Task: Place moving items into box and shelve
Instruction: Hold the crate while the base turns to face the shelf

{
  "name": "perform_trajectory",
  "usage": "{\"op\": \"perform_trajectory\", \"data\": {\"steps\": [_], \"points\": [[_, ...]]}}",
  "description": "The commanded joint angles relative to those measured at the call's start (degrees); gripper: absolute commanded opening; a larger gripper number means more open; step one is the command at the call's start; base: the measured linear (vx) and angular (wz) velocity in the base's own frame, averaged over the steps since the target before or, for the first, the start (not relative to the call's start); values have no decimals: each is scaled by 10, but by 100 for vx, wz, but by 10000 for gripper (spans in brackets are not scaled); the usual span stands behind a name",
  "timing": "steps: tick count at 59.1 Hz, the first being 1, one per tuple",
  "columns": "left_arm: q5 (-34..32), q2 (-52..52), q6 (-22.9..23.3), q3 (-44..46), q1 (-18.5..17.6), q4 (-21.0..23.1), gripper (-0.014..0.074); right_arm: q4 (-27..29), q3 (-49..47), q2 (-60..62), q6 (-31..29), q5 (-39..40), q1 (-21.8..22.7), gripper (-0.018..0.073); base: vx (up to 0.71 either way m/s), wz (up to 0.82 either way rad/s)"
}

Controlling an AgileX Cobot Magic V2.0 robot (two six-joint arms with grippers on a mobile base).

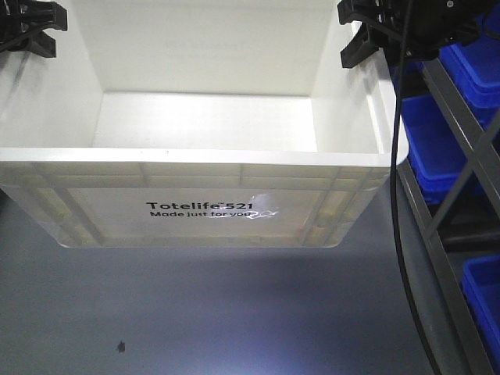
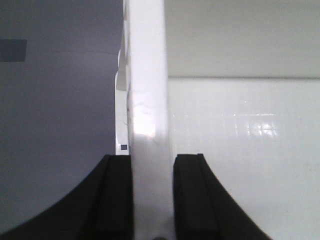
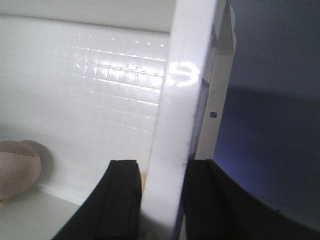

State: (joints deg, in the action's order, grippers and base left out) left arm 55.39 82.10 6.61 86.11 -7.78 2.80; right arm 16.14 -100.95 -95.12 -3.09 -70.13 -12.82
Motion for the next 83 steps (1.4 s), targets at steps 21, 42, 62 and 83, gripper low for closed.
{"op": "perform_trajectory", "data": {"steps": [21, 42, 62, 83], "points": [[-84, -25, 6, 26, -16, 89, -15, 147, -23, 34, -14, 51, -15, -11, 40, 17], [-84, -25, 6, 26, -16, 89, -15, 147, -23, 34, -14, 51, -15, -11, 34, 44], [-84, -25, 6, 26, -16, 90, -15, 145, -23, 34, -14, 51, -15, -11, 27, 54], [-84, -25, 6, 26, -16, 90, -15, 145, -23, 34, -14, 51, -15, -11, 18, 52]]}}
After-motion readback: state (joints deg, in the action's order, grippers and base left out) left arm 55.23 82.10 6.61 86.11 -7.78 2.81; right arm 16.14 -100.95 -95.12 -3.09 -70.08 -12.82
